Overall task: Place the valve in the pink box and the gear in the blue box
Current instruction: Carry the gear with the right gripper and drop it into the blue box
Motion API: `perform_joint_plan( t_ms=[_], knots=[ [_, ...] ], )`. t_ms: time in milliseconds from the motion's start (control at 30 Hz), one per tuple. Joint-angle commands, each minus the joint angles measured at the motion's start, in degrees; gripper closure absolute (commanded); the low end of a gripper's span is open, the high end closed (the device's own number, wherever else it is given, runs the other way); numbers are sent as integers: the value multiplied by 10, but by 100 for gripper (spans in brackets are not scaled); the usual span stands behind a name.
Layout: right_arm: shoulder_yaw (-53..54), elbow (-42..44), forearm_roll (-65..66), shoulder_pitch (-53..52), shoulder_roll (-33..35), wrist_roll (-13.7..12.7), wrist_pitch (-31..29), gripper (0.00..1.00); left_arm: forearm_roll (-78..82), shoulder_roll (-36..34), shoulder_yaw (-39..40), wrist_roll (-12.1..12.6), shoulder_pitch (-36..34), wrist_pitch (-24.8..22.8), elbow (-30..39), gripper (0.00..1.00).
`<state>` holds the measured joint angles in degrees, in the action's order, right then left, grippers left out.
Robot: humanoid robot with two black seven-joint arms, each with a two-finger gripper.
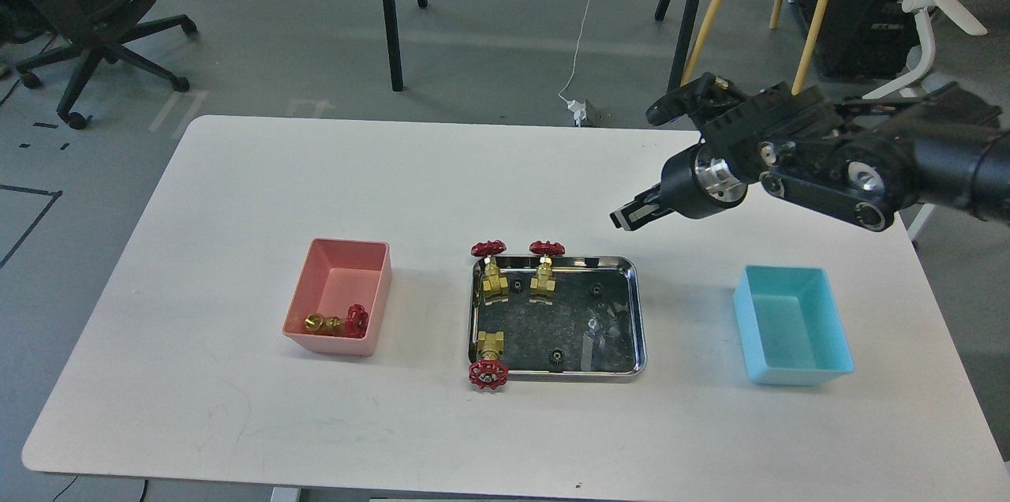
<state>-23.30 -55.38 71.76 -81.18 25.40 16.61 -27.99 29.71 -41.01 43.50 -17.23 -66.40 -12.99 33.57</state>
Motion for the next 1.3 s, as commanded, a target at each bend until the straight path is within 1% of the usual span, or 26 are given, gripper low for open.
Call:
perform_joint_plan(
  t_ms=[0, 133, 233, 333, 500, 533, 567, 667, 767, 900, 1033, 1100, 1200, 1267],
  knots=[
    [-1, -71, 2, 14, 104, 0, 0, 88, 0, 4, 0, 0, -3, 2, 0, 2],
    [-2, -104, 9, 69, 181, 0, 0, 88, 0, 10, 1, 1, -3, 5, 0, 2],
    [2, -103, 11, 99, 210, 0, 0, 88, 0, 22, 1, 1, -8, 12, 0, 2],
    [4, -99, 12, 116, 220, 0, 0, 88, 0, 24, 0, 1, -11, 14, 0, 2],
    [5, -90, 22, 124, 214, 0, 0, 87, 0, 23, 0, 1, -11, 14, 0, 2],
    [6, -87, 22, 125, 213, -1, 0, 82, 0, 23, 0, 1, -11, 14, 0, 2],
    [6, -83, 22, 125, 211, -1, 0, 73, 0, 23, 0, 1, -10, 14, 0, 2],
    [6, -79, 22, 127, 209, -4, 0, 37, 0, 22, -1, 0, -9, 13, 0, 2],
    [6, -75, 22, 131, 209, -11, 0, 13, 0, 20, -1, 0, -9, 10, -1, 2],
    [32, -69, 16, 124, 207, -10, 0, 9, 0, 21, -1, 0, -8, 6, -4, 2],
    [121, -68, -9, 93, 207, -11, 0, 8, 2, 24, -1, 3, -9, 4, -4, 2],
    [163, -63, -65, 72, 207, -12, 0, 7, 3, 28, -12, 5, -10, 3, -4, 2],
    [209, -19, -164, 38, 185, -18, 0, 7, 4, 37, -53, 6, -21, -16, -4, 2],
    [248, 45, -224, 30, 147, -21, 0, 7, 3, 44, -75, 8, -30, -32, -4, 2]
  ],
)
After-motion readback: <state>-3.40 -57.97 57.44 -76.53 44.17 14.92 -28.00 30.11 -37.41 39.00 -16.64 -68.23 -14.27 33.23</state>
